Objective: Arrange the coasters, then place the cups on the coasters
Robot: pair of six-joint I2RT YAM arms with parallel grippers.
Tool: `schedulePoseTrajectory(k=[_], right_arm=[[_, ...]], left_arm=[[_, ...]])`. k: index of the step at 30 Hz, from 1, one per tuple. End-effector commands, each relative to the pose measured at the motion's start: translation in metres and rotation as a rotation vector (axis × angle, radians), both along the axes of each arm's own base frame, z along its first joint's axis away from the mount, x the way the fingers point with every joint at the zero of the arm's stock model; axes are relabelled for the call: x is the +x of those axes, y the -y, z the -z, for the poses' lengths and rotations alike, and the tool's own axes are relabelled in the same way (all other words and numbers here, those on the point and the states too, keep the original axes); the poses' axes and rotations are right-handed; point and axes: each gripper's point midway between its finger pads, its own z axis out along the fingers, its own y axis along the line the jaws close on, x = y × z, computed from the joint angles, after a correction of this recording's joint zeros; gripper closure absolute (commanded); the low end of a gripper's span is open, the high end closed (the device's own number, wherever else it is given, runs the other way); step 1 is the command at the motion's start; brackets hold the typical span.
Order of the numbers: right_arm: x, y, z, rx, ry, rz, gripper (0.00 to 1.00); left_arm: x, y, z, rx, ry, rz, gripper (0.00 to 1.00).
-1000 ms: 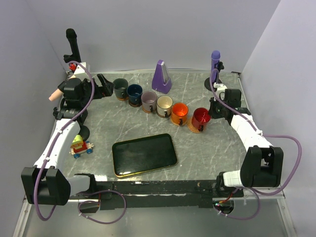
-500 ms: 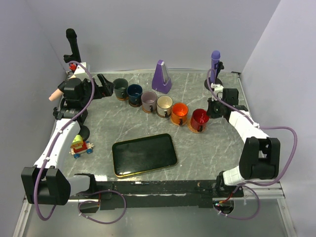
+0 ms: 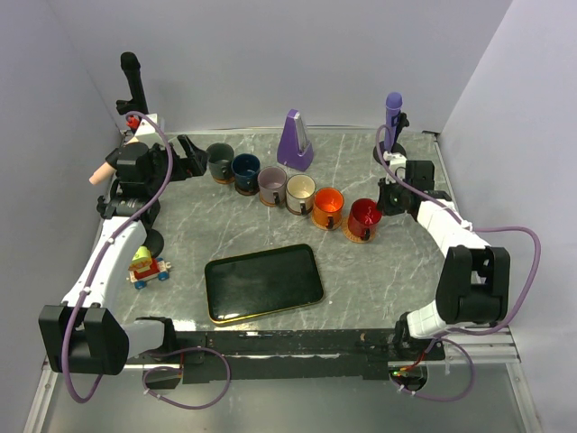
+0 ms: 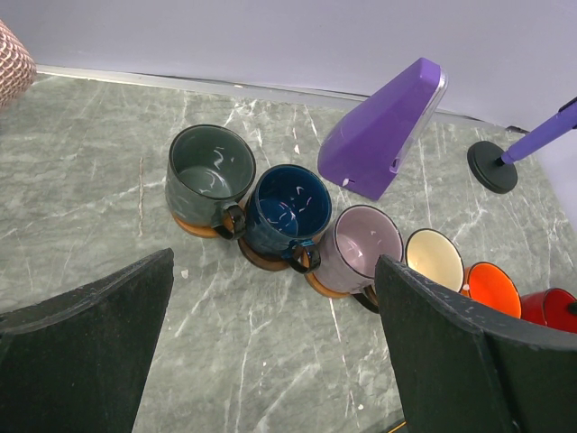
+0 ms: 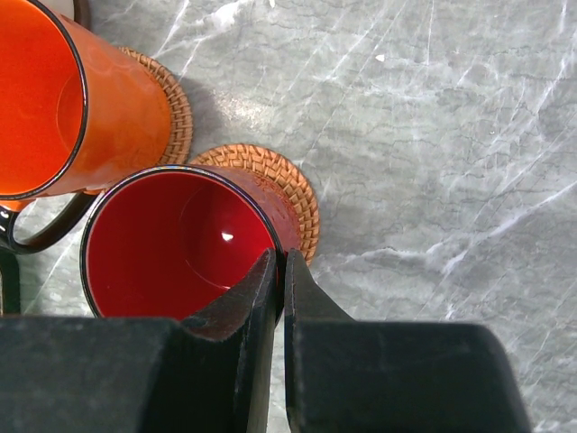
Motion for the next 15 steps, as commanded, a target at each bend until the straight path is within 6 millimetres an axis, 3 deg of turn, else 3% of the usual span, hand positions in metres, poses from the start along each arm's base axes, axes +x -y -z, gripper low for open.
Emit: schedulePoseTrajectory(k=[1,15], right_arm=[[0.0282,-0.0057,-0.0329,0.014,0.121,-0.037,1.00],[0.0289,-0.0087,-0.0237,0.000,0.090,-0.050,1.00]], left_arm=[[0.0023,0.0039,-0.0169,-0.002,0.059,0.023,0.03],[0.0018,0.0039,-0.0171,-0.002,0.059,0.023,0.04]])
